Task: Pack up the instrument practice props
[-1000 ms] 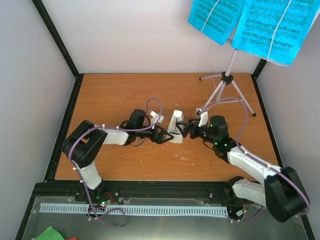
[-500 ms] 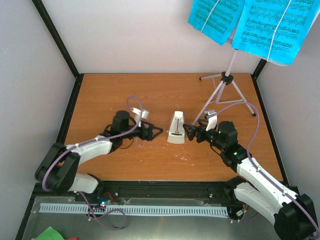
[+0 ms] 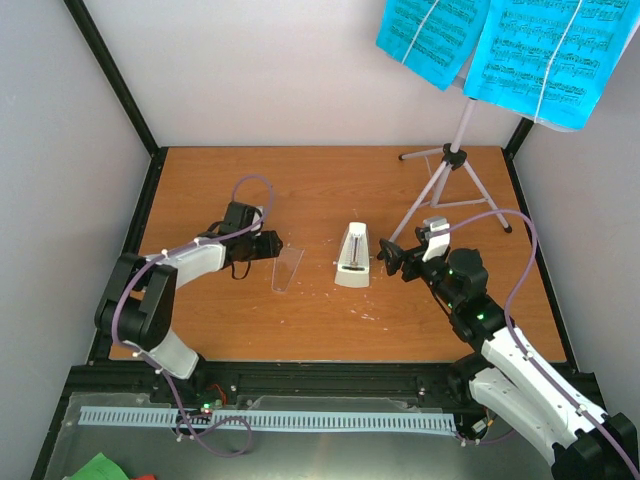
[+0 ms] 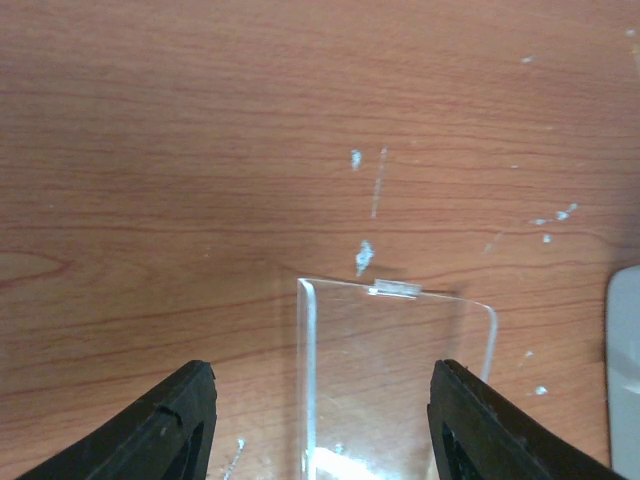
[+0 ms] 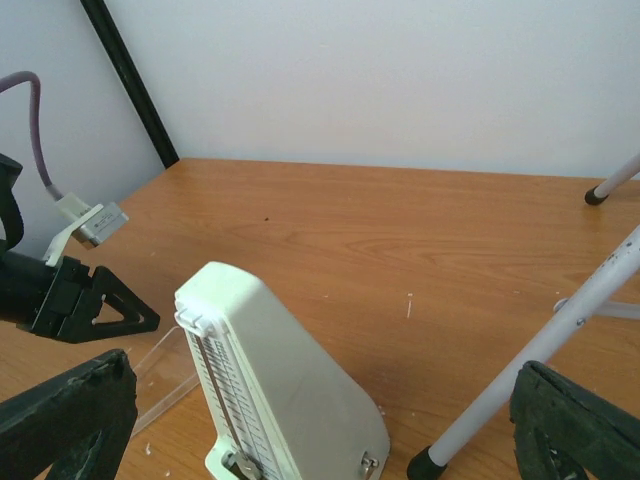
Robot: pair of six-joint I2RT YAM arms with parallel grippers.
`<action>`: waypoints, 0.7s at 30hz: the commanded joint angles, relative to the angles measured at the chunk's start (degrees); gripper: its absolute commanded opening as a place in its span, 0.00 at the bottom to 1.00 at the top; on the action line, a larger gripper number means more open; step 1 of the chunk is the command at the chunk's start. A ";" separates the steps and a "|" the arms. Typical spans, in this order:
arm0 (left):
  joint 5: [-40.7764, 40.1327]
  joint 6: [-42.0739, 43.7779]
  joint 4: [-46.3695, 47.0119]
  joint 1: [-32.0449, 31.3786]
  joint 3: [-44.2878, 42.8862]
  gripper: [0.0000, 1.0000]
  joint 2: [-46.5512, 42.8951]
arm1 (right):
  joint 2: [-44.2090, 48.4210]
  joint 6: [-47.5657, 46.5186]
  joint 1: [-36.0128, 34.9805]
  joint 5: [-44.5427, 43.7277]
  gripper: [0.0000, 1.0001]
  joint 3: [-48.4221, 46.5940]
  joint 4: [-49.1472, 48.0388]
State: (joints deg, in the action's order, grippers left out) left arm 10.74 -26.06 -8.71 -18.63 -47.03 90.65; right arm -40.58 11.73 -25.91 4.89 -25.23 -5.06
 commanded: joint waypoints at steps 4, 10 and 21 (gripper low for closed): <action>-0.29 1.82 -3.44 0.26 -4.62 0.55 4.16 | 0.30 -0.92 -0.10 -1.70 1.00 2.57 -2.29; 1.84 1.89 -3.90 0.18 -5.37 0.46 7.12 | 0.09 -0.87 -0.06 -2.26 1.00 3.58 -3.60; -0.90 2.95 -5.62 -0.42 -7.71 0.31 10.05 | -1.52 -0.83 -0.10 -2.54 1.00 5.99 -6.76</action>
State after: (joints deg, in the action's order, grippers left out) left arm 11.88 -24.43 -12.36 -18.72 -52.16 99.46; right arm -41.82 11.55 -25.91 3.40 -20.51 -8.88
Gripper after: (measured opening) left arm 0.332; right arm 0.999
